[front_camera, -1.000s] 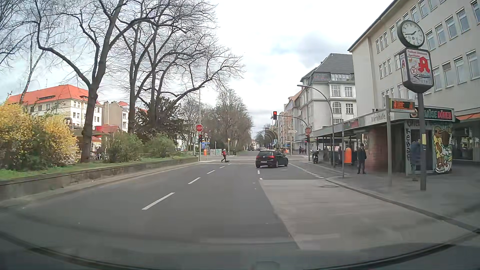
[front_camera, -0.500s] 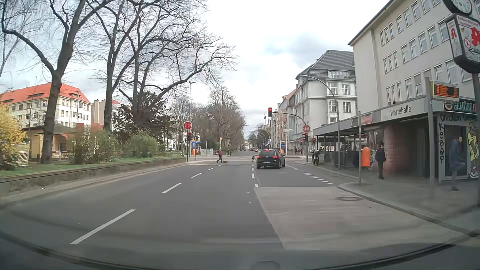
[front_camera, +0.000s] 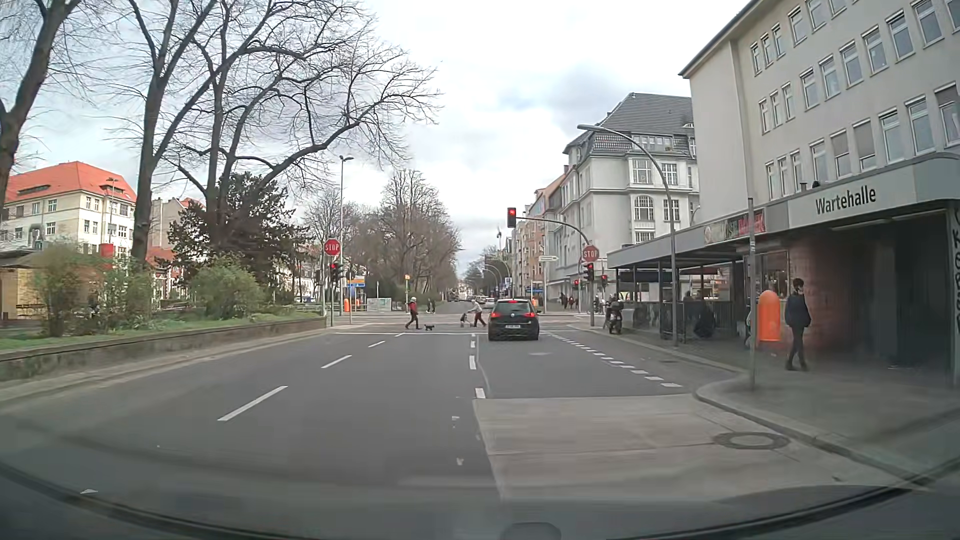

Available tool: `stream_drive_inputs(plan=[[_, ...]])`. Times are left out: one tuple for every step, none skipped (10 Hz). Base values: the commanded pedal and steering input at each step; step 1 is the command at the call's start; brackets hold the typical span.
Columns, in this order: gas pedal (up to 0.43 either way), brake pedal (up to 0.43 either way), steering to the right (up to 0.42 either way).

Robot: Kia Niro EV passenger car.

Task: Follow the waypoints while adhering to traffic rules and regulations

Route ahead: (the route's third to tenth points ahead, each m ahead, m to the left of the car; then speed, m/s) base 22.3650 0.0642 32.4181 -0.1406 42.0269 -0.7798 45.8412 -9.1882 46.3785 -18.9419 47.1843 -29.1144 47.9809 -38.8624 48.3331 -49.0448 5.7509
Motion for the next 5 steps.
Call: stream_drive_inputs(plan=[[0.000,0.165,0.108],[0.000,0.171,0.109],[0.000,0.171,0.108],[0.000,0.165,0.106],[0.000,0.165,0.102]])
